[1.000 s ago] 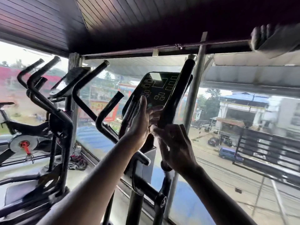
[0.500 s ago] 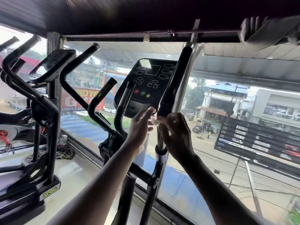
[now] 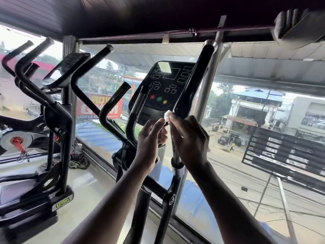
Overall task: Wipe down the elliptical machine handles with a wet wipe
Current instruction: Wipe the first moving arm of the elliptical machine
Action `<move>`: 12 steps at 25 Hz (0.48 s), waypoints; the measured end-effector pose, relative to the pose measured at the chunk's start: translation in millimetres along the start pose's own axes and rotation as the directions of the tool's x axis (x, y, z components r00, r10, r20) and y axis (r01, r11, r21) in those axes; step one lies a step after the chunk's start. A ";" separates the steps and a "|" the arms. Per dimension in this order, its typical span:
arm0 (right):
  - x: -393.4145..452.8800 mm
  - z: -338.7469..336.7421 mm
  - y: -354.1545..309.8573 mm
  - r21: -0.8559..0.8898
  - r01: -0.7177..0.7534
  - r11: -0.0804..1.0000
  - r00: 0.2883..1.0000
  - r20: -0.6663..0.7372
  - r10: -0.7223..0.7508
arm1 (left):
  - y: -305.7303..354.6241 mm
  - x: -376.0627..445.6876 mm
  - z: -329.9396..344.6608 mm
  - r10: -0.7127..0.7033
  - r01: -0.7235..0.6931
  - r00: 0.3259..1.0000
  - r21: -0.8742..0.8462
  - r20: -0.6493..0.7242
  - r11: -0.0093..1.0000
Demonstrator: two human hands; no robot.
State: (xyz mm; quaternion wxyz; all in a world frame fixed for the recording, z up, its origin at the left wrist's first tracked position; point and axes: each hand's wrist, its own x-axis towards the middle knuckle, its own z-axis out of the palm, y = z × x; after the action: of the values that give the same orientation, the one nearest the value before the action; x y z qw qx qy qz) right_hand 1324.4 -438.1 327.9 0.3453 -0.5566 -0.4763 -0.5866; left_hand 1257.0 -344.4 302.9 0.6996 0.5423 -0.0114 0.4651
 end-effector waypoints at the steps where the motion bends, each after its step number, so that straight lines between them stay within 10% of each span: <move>1: -12.1 1.1 0.2 -0.020 0.016 1.000 0.999 0.042 -0.015 | -1.0 1.2 -1.4 0.029 -0.030 0.999 0.032 0.022 0.999; 12: -61.1 2.9 22.3 0.091 -0.022 0.996 0.987 0.158 0.007 | -13.9 10.2 -7.5 0.055 -0.058 0.998 0.125 0.025 0.990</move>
State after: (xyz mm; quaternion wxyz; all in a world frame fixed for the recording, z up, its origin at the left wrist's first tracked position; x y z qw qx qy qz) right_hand 1354.9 -449.8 271.6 0.3363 -0.5882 -0.5246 -0.5154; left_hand 1268.4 -331.8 294.8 0.6505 0.5898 -0.0049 0.4785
